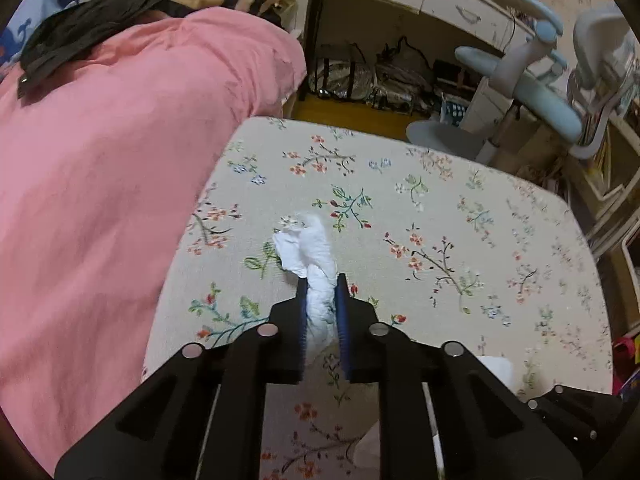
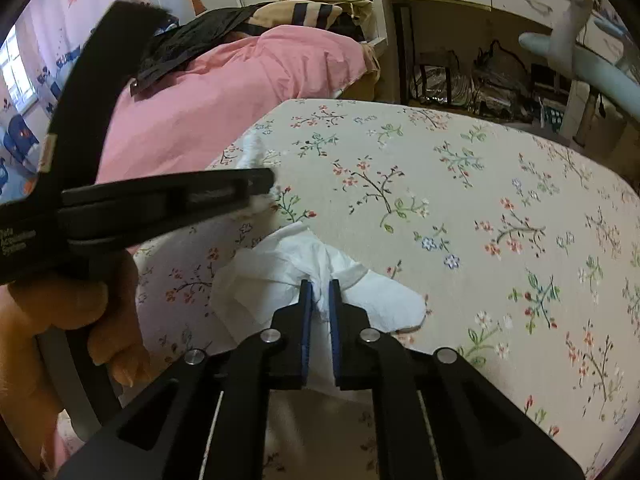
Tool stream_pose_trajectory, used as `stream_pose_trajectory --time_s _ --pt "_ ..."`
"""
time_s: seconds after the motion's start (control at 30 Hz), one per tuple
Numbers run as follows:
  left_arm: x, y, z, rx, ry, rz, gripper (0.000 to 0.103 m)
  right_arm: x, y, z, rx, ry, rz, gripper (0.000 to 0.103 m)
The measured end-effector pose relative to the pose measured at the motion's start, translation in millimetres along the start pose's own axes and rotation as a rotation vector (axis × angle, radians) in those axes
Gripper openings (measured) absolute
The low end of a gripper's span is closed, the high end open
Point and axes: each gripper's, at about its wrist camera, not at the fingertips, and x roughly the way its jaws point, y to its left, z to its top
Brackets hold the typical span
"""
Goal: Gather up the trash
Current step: 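Grasp the flat white tissue with the right tool while the left grasps the crumpled tissue, then carry both tissues over the yellow bin with both tools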
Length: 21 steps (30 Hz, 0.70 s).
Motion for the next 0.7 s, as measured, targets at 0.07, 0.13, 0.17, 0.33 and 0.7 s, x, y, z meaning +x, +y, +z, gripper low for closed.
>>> stream_pose_trajectory --time_s 0.07,0.13,0.17,0.33,0.7 --pt "-15.0 5.6 -3.3 -0.026 -0.023 -0.028 0.009 -6.8 -1.2 -0.9 0.009 -0.008 0.012 0.007" --pt "-31.3 10.6 -8.1 -0.047 -0.05 -0.036 0.009 -15.3 -2.1 -0.9 0.017 -0.023 0.021 0.007" --pt "-40.2 12.5 -12.0 -0.056 -0.062 -0.042 0.009 -20.2 -2.9 -0.6 0.025 -0.032 0.029 0.007" --pt "-73.7 6.6 -32.8 -0.023 -0.091 -0.033 0.009 -54.8 -11.1 -1.2 0.074 -0.095 0.062 0.007" --pt "-170.4 -21.1 -84.5 0.068 -0.233 -0.012 0.009 -128.4 -25.4 -22.2 0.164 -0.215 0.124 0.007"
